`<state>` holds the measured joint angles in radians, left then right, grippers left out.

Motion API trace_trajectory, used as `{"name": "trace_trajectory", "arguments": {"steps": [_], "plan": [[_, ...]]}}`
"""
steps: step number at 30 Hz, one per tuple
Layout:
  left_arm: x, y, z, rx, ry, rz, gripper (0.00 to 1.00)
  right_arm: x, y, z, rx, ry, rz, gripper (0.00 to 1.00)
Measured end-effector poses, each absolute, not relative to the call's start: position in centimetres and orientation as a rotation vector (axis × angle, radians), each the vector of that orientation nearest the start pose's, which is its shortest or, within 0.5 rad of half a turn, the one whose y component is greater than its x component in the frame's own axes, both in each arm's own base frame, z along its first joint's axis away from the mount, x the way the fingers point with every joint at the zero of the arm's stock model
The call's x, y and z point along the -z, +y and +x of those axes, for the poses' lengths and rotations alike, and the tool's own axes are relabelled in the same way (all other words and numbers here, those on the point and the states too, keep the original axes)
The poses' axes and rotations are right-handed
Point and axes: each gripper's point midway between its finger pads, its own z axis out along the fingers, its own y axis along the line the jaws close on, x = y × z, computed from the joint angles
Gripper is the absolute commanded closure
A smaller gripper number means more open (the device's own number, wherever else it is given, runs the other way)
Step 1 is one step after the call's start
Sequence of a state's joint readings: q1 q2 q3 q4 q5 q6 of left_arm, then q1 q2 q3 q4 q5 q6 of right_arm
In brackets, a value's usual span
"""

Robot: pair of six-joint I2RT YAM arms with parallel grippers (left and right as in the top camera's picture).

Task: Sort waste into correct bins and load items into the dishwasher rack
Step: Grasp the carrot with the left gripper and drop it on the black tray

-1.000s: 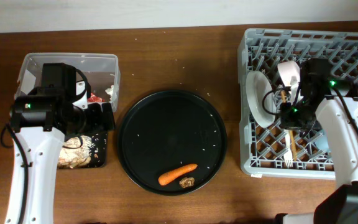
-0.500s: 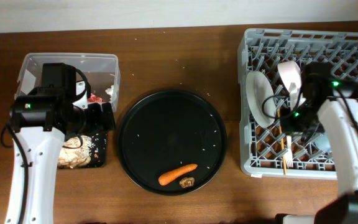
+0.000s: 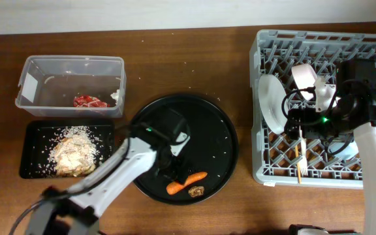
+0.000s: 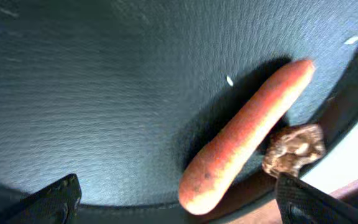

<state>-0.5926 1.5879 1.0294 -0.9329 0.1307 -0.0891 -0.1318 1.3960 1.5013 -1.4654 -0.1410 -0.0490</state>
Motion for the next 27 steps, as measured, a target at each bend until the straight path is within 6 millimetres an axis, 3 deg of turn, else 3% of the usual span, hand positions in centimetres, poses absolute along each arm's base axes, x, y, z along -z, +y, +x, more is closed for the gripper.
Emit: {"name": "trace_trajectory", "arguments": {"steps": [2,5,7,11,13,14,15,16,17,21,23,26,27], "plan": [[-2.9,-17.9,21.2,0.192,3.074,0.851,0.01,-22.0,-1.1,26.3,-0.177,2.913,0.1,0.01],[-0.8,-17.7,20.3,0.149,3.144,0.891,0.05,-22.0,-1.1,26.4,-0.177,2.91,0.1,0.01],[-0.7,-17.7,20.3,0.148,3.146,0.896,0.28,-22.0,-1.1,26.4,-0.176,2.91,0.098,0.01],[-0.5,-18.4,21.2,0.173,3.096,0.898,0.41,-22.0,-1.1,26.4,-0.176,2.91,0.098,0.01],[-0.3,-19.1,21.2,0.165,3.07,0.934,0.57,-22.0,-1.1,26.4,-0.176,2.91,0.098,0.01],[-0.2,-19.5,21.1,0.151,3.057,0.962,0.57,-22.0,-1.1,26.4,-0.177,2.91,0.099,0.01],[-0.1,-20.0,20.8,0.148,3.043,0.993,0.69,-22.0,-1.1,26.4,-0.176,2.91,0.098,0.01],[-0.1,-20.2,20.8,0.153,3.039,1.002,0.7,-22.0,-1.1,26.4,-0.176,2.91,0.098,0.01],[-0.1,-20.3,20.8,0.152,3.037,1.004,0.7,-22.0,-1.1,26.4,-0.177,2.91,0.098,0.01],[-0.1,-20.2,20.8,0.148,3.039,1.004,0.99,-22.0,-1.1,26.4,-0.177,2.91,0.099,0.01],[-0.4,-19.1,20.7,0.042,3.088,1.014,1.0,-22.0,-1.1,26.4,-0.177,2.911,0.099,0.01],[-2.8,-17.7,24.2,-0.045,3.075,0.888,0.99,-22.0,-1.1,26.3,-0.177,2.913,0.099,0.01],[-5.9,-16.3,27.9,-0.022,3.005,0.72,0.99,-22.0,-1.1,26.3,-0.177,2.913,0.098,0.01]]}}
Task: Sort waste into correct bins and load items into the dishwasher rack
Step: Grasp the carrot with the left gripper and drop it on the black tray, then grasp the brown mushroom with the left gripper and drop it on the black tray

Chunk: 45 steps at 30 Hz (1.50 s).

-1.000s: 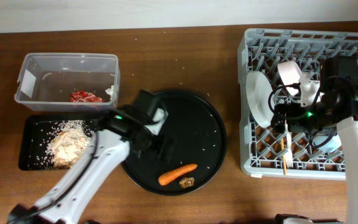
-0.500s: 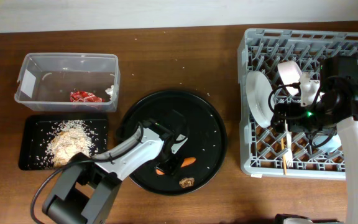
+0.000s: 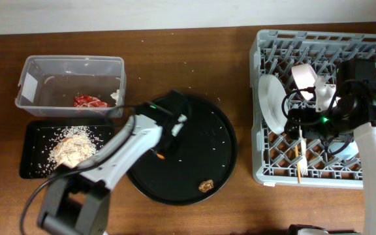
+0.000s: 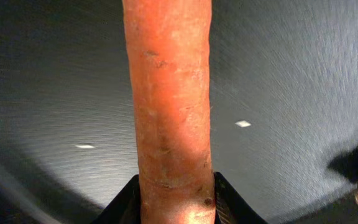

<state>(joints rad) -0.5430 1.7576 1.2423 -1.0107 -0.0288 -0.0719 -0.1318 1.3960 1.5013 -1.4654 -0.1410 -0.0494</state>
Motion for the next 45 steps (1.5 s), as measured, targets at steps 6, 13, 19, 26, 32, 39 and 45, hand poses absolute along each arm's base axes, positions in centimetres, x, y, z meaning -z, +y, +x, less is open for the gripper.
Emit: {"name": "trace_trajectory", "arguments": {"steps": [6,13,19,26,32,39,45], "plan": [[-13.9,2.1,32.5,-0.038,2.831,-0.32,0.99,-22.0,-1.1,26.3,-0.177,2.913,0.099,0.01],[-10.7,15.2,28.9,-0.073,2.673,-1.221,0.99,-22.0,-1.1,26.4,-0.177,2.91,0.099,0.01],[-4.4,14.2,27.8,-0.036,2.828,-1.325,0.82,-22.0,-1.1,26.4,-0.177,2.91,0.099,0.01],[-3.0,13.3,26.3,-0.027,2.884,-1.374,0.44,-22.0,-1.1,26.4,-0.177,2.91,0.1,0.01],[-12.8,6.0,30.8,0.189,2.792,-0.883,0.25,-22.0,-1.1,26.4,-0.177,2.91,0.098,0.01],[-9.7,-20.1,25.1,0.403,3.046,0.549,0.19,-22.0,-1.1,26.4,-0.177,2.909,0.098,0.01],[-2.5,-25.8,19.5,0.298,3.125,1.041,0.19,-22.0,-1.1,26.4,-0.177,2.911,0.099,0.01]]}}
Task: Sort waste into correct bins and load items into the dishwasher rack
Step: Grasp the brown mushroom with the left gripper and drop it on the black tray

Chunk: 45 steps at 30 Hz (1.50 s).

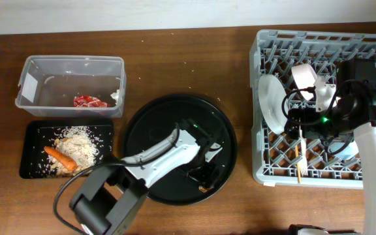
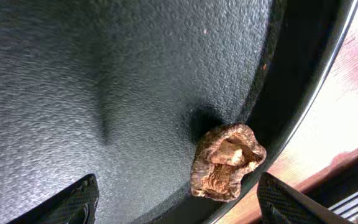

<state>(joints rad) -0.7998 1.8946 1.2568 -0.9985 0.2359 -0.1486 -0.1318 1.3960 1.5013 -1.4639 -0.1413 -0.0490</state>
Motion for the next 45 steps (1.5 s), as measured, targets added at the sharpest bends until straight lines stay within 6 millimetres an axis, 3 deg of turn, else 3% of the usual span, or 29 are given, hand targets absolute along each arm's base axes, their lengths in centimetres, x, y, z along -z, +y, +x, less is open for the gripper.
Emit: {"name": "trace_trajectory", "arguments": {"steps": [6,9,12,13,16,19,20,21,23,28,29,31,32,33,35,37,40,42,44,45], "plan": [[-2.5,-26.5,18.7,0.355,3.117,1.109,0.18,-22.0,-1.1,26.4,-0.178,2.912,0.099,0.01],[-1.6,-25.8,17.9,0.354,3.127,1.146,0.2,-22.0,-1.0,26.3,-0.178,2.913,0.099,0.01],[-1.1,-26.2,18.7,0.348,3.081,1.146,0.21,-22.0,-1.0,26.3,-0.178,2.913,0.099,0.01],[-1.0,-26.1,18.7,0.345,3.077,1.145,0.24,-22.0,-1.0,26.3,-0.178,2.913,0.098,0.01],[-0.7,-26.3,19.1,0.349,3.043,1.14,0.55,-22.0,-1.0,26.3,-0.178,2.912,0.099,0.01],[-0.6,-26.8,19.6,0.371,3.007,1.144,0.66,-22.0,-1.0,26.3,-0.178,2.913,0.099,0.01],[-0.6,-26.9,19.5,0.381,3.007,1.147,0.73,-22.0,-1.0,26.3,-0.178,2.913,0.099,0.02],[-0.5,-27.0,19.3,0.382,3.006,1.158,0.87,-22.0,-1.0,26.3,-0.178,2.913,0.099,0.01],[-0.6,-27.0,19.2,0.392,3.007,1.16,0.99,-22.0,-1.0,26.3,-0.178,2.912,0.098,0.01],[-0.7,-26.5,19.3,0.365,3.021,1.154,1.0,-22.0,-1.0,26.3,-0.178,2.913,0.099,0.01],[-0.8,-25.5,19.7,0.335,3.047,1.12,0.99,-22.0,-1.0,26.3,-0.178,2.913,0.099,0.01],[-1.8,-21.5,23.2,0.209,3.065,0.931,1.0,-22.0,-1.0,26.3,-0.178,2.913,0.099,0.02],[-4.2,-18.2,26.0,0.148,3.03,0.753,1.0,-22.0,-1.0,26.3,-0.178,2.913,0.099,0.01],[-6.3,-15.6,27.9,0.136,2.991,0.607,0.99,-22.0,-1.0,26.3,-0.178,2.913,0.099,0.01],[-9.7,-8.2,31.5,0.107,2.912,0.235,0.99,-22.0,-1.0,26.3,-0.178,2.913,0.099,0.01],[-10.7,1.5,32.6,0.031,2.87,-0.22,1.0,-22.0,-1.0,26.3,-0.178,2.913,0.099,0.01],[-10.9,10.3,31.9,-0.013,2.747,-0.729,0.99,-22.0,-1.0,26.3,-0.178,2.913,0.099,0.01],[-10.9,12.9,31.0,-0.023,2.699,-0.88,0.89,-22.0,-1.0,26.3,-0.178,2.913,0.099,0.01],[-10.9,14.2,30.5,-0.03,2.675,-0.948,0.87,-22.0,-1.0,26.3,-0.178,2.913,0.099,0.01],[-10.9,14.4,30.4,-0.035,2.672,-0.958,0.75,-22.0,-1.0,26.3,-0.178,2.913,0.099,0.01]]}}
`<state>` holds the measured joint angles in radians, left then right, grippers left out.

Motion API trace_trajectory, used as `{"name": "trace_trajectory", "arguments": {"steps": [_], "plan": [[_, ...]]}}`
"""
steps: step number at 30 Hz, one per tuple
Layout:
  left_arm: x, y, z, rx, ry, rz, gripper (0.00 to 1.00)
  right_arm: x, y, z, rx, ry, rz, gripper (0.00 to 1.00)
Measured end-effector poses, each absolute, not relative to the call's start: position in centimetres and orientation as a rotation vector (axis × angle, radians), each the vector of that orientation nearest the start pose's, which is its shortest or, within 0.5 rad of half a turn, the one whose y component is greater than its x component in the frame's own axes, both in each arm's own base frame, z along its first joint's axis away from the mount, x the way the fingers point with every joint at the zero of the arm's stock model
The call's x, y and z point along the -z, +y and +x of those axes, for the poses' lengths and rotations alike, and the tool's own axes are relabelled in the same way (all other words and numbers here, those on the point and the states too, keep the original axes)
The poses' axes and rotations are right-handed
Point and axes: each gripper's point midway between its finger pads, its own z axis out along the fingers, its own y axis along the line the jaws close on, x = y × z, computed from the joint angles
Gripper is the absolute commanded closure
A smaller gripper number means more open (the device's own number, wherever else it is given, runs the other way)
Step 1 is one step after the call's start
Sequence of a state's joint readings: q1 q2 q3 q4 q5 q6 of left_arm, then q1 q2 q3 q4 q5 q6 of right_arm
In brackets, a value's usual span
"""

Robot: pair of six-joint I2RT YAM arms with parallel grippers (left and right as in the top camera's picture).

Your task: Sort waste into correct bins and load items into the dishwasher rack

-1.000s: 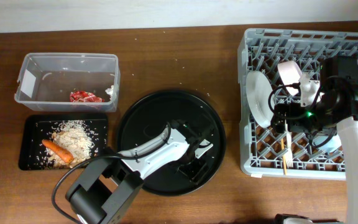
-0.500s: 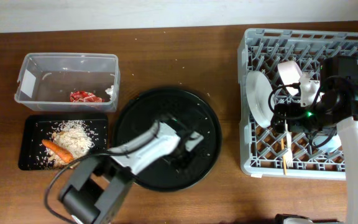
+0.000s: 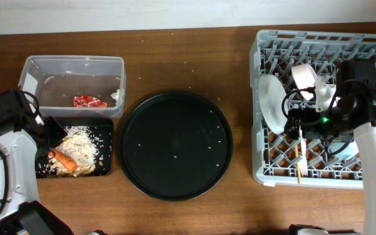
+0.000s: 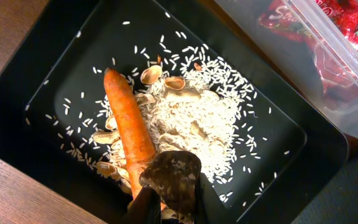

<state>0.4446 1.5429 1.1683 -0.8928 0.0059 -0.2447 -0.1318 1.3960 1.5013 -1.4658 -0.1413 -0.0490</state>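
My left gripper is shut on a brown, wrinkled food scrap and hangs just above the black tray at the table's left. In that tray an orange carrot lies on a heap of rice and nut shells. From overhead the left gripper sits over the tray's left half. The round black plate carries only crumbs. My right gripper is over the dishwasher rack, its fingers hidden by the arm.
A clear plastic bin behind the tray holds a red wrapper. In the rack stand a white plate, a white cup and a fork. Rice grains dot the plate.
My left gripper was open around the brown scrap at the plate's front right rim. Now it is shut on the scrap over the black tray. The right arm has not moved.
The carrot and the scrap lay on the plate with my left gripper open over them. Then the gripper held the carrot over the plate's left side. Then the carrot lay in the tray and the gripper stood open at the scrap, which it now holds above the tray.
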Motion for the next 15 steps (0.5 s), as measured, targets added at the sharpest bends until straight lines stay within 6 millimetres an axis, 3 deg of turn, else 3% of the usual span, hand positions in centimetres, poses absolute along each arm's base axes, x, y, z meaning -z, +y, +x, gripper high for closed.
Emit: {"name": "trace_trajectory", "arguments": {"steps": [2,8,11,13,14,15], "plan": [[-10.9,14.8,30.1,-0.08,2.671,-0.979,0.61,-22.0,-1.0,26.3,-0.178,2.913,0.099,0.01],[-10.8,15.2,29.5,-0.123,2.673,-1.012,0.59,-22.0,-1.0,26.3,-0.178,2.913,0.099,0.01],[-10.7,14.9,29.4,-0.101,2.684,-1.017,0.51,-22.0,-1.0,26.3,-0.178,2.913,0.099,0.01],[-10.6,13.2,30.1,-0.042,2.704,-0.964,0.45,-22.1,-0.7,26.4,-0.208,2.906,0.096,0.01],[-10.6,11.6,30.7,-0.026,2.731,-0.887,0.34,-22.2,-0.2,26.7,-0.249,2.893,0.089,0.01],[-10.6,8.3,31.8,0.002,2.78,-0.716,0.13,-22.4,0.3,26.9,-0.295,2.878,0.082,0.01]]}}
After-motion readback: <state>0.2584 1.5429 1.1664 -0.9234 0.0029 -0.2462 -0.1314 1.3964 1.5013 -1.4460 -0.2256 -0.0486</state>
